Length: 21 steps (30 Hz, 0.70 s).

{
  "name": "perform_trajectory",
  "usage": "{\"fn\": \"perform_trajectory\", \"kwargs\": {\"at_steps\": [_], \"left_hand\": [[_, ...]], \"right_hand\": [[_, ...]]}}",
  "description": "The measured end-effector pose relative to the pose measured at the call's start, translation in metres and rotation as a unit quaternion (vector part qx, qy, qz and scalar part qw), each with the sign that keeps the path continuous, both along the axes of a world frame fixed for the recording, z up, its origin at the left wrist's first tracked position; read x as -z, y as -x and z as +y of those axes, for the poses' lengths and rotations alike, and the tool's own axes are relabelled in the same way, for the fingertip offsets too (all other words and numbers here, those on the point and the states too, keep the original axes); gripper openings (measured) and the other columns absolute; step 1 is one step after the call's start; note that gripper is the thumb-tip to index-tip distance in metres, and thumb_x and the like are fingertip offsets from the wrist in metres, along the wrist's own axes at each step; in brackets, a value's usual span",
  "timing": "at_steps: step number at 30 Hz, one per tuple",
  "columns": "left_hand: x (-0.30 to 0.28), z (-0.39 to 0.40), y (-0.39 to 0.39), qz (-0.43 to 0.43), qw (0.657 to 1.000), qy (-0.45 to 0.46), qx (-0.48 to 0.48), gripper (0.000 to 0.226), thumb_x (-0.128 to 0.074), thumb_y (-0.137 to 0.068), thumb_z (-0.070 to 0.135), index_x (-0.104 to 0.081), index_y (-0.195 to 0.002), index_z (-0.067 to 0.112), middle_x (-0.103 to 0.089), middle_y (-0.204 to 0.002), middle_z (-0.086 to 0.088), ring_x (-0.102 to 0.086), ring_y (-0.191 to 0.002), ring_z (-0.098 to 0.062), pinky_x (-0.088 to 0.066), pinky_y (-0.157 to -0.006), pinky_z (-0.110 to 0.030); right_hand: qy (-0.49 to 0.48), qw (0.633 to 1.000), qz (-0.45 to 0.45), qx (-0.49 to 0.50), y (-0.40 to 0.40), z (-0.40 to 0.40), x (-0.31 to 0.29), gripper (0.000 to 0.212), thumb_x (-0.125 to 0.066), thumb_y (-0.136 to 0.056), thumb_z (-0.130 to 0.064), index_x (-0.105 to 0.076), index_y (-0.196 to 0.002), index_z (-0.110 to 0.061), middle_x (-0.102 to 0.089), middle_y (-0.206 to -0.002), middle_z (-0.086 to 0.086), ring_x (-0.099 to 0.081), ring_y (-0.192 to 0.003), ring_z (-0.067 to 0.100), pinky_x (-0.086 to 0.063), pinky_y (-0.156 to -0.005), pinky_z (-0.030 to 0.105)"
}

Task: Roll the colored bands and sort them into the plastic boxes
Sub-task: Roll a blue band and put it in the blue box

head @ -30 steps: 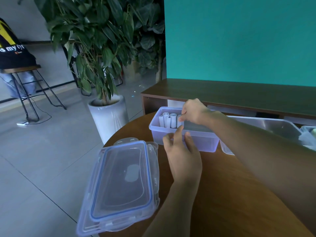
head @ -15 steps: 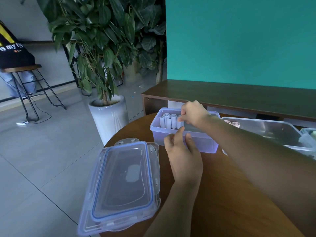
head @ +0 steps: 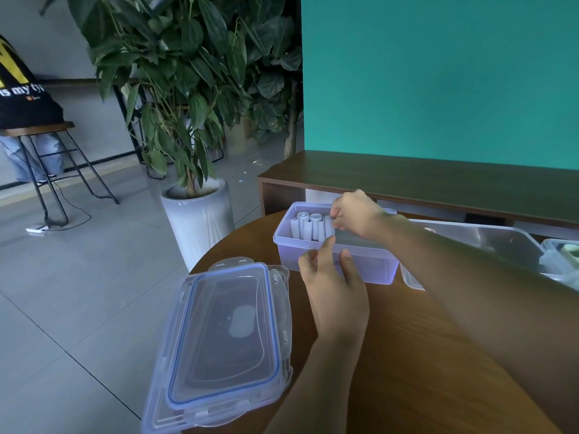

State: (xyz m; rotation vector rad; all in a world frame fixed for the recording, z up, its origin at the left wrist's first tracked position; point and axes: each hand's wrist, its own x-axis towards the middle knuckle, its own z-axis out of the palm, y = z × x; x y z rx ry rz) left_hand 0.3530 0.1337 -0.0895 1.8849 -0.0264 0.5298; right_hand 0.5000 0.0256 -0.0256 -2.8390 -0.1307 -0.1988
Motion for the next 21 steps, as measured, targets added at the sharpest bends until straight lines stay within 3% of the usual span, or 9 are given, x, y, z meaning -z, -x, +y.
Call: {"fn": "perform_trajectory", "kwargs": {"at_steps": [4,7,10,13,17,19,21], "left_hand": [[0.001,0.000,0.000,-0.006,1.000,-0.004,-0.002,0.045,-0.048,-0.104,0.034,-0.045,-0.149,0.030,-0.040,-0.141,0.003,-0.038,-0.119,0.000,-0.028,-0.075,0.010],[0.001,0.002,0.001,-0.014,1.000,-0.005,-0.001,0.046,-0.047,-0.104,0.035,-0.042,-0.150,0.031,-0.042,-0.139,0.001,-0.044,-0.124,-0.006,-0.041,-0.091,-0.004],[0.001,0.003,0.005,-0.028,1.000,-0.012,0.006,0.048,-0.046,-0.104,0.035,-0.040,-0.151,0.030,-0.046,-0.134,-0.001,-0.050,-0.122,-0.012,-0.036,-0.082,0.006],[0.000,0.004,0.013,-0.030,0.999,-0.013,0.015,0.049,-0.046,-0.103,0.037,-0.039,-0.152,0.030,-0.050,-0.132,-0.001,-0.055,-0.119,-0.015,-0.046,-0.085,-0.003],[-0.001,0.003,0.031,-0.028,0.999,0.005,0.023,0.046,-0.052,-0.102,0.033,-0.047,-0.146,0.020,-0.061,-0.124,-0.004,-0.061,-0.111,-0.015,-0.040,-0.071,0.007],[-0.006,0.000,0.045,-0.017,0.999,0.009,0.034,0.044,-0.053,-0.101,0.033,-0.050,-0.142,0.018,-0.066,-0.114,-0.001,-0.064,-0.102,-0.012,-0.047,-0.079,-0.002],[-0.010,-0.008,0.064,-0.005,0.998,-0.001,0.066,0.040,-0.055,-0.101,0.032,-0.052,-0.139,0.018,-0.067,-0.102,0.003,-0.064,-0.093,-0.010,-0.052,-0.086,-0.014]], "right_hand": [[-0.025,1.000,0.007,0.010,0.006,-0.003,-0.006,0.007,-0.072,-0.087,-0.010,-0.071,-0.090,-0.016,-0.069,-0.101,0.017,-0.070,-0.093,0.033,-0.057,-0.091,0.041],[-0.058,0.998,0.000,0.017,0.017,-0.008,-0.014,0.014,-0.073,-0.088,-0.008,-0.073,-0.102,-0.008,-0.070,-0.104,0.017,-0.070,-0.094,0.032,-0.056,-0.094,0.041],[-0.099,0.995,-0.018,0.021,0.040,-0.015,-0.026,0.016,-0.074,-0.088,-0.006,-0.073,-0.104,-0.005,-0.073,-0.098,0.017,-0.071,-0.089,0.029,-0.057,-0.092,0.040],[-0.149,0.988,-0.030,0.023,0.075,-0.024,-0.038,0.018,-0.077,-0.086,-0.007,-0.073,-0.104,-0.003,-0.076,-0.089,0.015,-0.074,-0.080,0.025,-0.060,-0.086,0.034],[-0.226,0.973,-0.030,0.031,0.144,-0.040,-0.049,0.009,-0.076,-0.087,-0.007,-0.074,-0.095,-0.004,-0.076,-0.081,0.016,-0.069,-0.063,0.020,-0.056,-0.062,0.018],[-0.261,0.964,-0.034,0.043,0.184,-0.049,-0.047,0.006,-0.076,-0.087,-0.006,-0.073,-0.091,-0.008,-0.075,-0.079,0.017,-0.063,-0.055,0.013,-0.053,-0.058,0.017],[-0.293,0.953,-0.036,0.065,0.224,-0.060,-0.040,0.009,-0.073,-0.087,-0.002,-0.074,-0.091,-0.009,-0.075,-0.080,0.019,-0.061,-0.057,0.015,-0.057,-0.063,0.026]]}}
